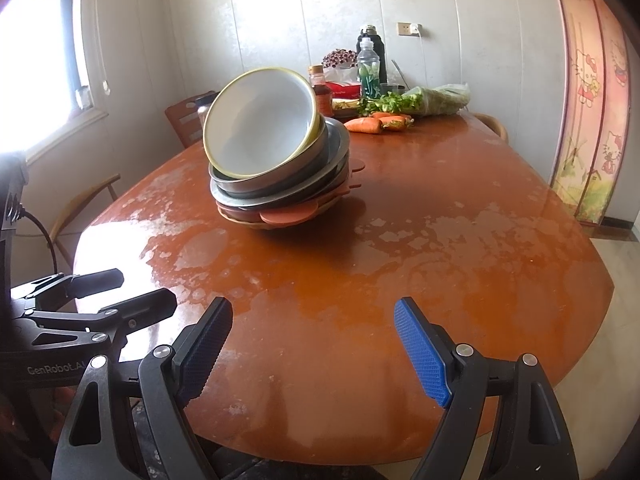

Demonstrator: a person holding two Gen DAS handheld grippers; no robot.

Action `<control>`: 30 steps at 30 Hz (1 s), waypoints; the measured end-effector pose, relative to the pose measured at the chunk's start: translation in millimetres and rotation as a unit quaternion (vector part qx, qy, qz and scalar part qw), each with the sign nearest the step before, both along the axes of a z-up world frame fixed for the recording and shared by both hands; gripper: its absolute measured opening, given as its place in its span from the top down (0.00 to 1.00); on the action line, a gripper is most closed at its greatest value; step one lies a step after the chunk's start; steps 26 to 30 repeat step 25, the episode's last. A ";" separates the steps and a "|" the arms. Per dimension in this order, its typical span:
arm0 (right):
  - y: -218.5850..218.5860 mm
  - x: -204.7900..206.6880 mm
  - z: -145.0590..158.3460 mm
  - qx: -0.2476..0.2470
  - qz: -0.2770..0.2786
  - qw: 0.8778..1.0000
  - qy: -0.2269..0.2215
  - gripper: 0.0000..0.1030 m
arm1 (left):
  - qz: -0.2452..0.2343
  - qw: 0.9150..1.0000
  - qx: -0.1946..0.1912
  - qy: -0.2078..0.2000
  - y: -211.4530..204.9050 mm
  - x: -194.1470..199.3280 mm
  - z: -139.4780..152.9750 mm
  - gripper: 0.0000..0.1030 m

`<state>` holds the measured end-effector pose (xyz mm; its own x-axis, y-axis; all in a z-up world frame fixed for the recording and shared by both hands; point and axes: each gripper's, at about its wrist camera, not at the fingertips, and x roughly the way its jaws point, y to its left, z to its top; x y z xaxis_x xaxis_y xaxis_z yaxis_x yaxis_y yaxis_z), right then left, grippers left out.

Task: Organize plates and bowls

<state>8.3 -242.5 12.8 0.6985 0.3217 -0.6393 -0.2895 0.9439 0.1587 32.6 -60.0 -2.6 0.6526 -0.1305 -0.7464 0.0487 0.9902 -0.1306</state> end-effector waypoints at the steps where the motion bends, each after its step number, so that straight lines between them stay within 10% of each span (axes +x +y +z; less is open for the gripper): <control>1: 0.6 -0.2 0.0 0.000 0.001 1.000 0.000 0.18 | 0.001 1.000 0.001 0.002 0.1 0.2 -0.7 0.15; 30: -0.1 6.6 -6.1 -0.001 -0.001 1.000 0.008 0.18 | 0.026 1.000 0.009 0.015 17.0 11.6 -10.9 0.15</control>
